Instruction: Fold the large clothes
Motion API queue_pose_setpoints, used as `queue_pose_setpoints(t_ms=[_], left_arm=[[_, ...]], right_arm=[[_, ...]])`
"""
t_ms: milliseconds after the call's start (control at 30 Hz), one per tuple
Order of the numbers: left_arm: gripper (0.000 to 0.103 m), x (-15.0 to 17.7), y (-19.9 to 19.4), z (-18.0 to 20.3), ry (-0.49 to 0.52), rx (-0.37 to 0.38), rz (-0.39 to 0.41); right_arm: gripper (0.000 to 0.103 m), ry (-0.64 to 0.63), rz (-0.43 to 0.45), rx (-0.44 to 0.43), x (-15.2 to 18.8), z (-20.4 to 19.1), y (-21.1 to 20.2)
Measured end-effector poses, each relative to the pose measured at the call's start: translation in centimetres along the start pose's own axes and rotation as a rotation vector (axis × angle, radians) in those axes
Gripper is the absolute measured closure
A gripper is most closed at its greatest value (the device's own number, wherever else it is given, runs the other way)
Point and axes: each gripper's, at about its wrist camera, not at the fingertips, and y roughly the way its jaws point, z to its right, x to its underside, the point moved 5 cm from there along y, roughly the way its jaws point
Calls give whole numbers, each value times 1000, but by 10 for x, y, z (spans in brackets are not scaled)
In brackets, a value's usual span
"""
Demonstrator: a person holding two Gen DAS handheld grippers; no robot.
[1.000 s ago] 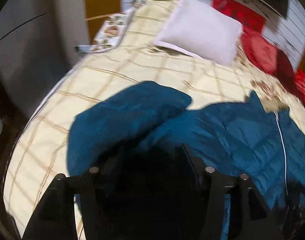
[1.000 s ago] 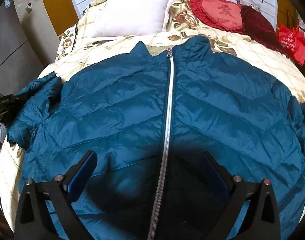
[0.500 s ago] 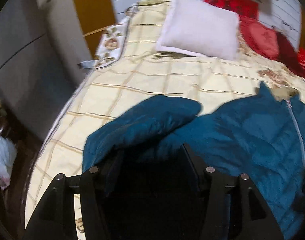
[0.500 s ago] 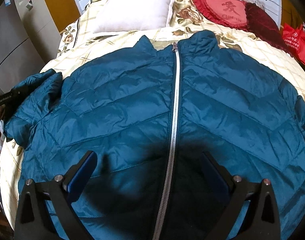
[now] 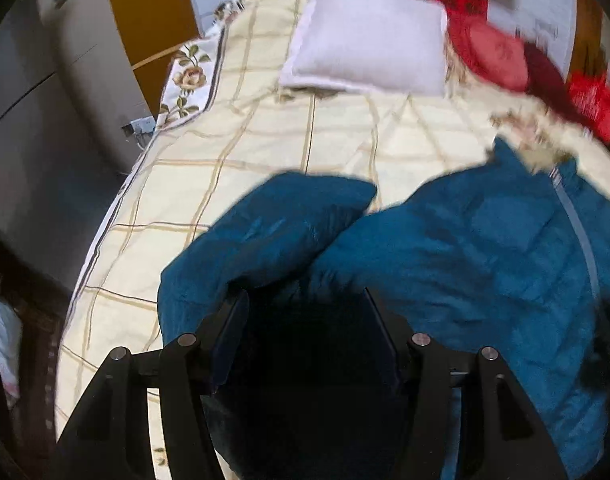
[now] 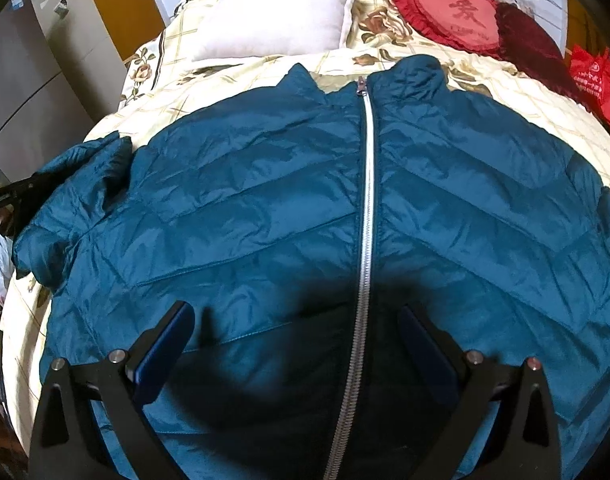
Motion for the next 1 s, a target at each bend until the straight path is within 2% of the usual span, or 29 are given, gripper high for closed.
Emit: queue_pose_setpoints(t_ms=[67, 167, 300, 433, 500, 600, 767, 900, 967, 1000], left_arm=[[16, 2, 9, 3, 20, -23, -18], [16, 2, 13, 1, -2, -19, -15], [16, 3, -18, 4, 2, 86, 71], [16, -1, -34, 1, 34, 68, 99], [16, -2, -33, -1, 45, 70, 89], [16, -1, -24, 0, 90, 19, 69], [16, 3, 12, 2, 122, -6, -27], [16, -1, 31, -7, 65, -32, -61], [16, 0, 44, -14, 31, -62, -106], [19, 1, 46, -14, 25, -71, -114]], right_arm=[[0, -1, 1, 2, 0, 0, 1], [0, -2, 1, 0, 1, 0, 1], [0, -10, 2, -2, 0, 0, 3], [0, -7, 8, 2, 0, -1, 5], [0, 0, 12, -1, 0, -2, 5], [0, -1, 12, -4, 0, -3, 5], [0, -2, 13, -3, 0, -2, 5], [0, -8, 19, 4, 0, -4, 6], [0, -5, 23, 4, 0, -5, 6], [0, -1, 24, 1, -1, -5, 5]])
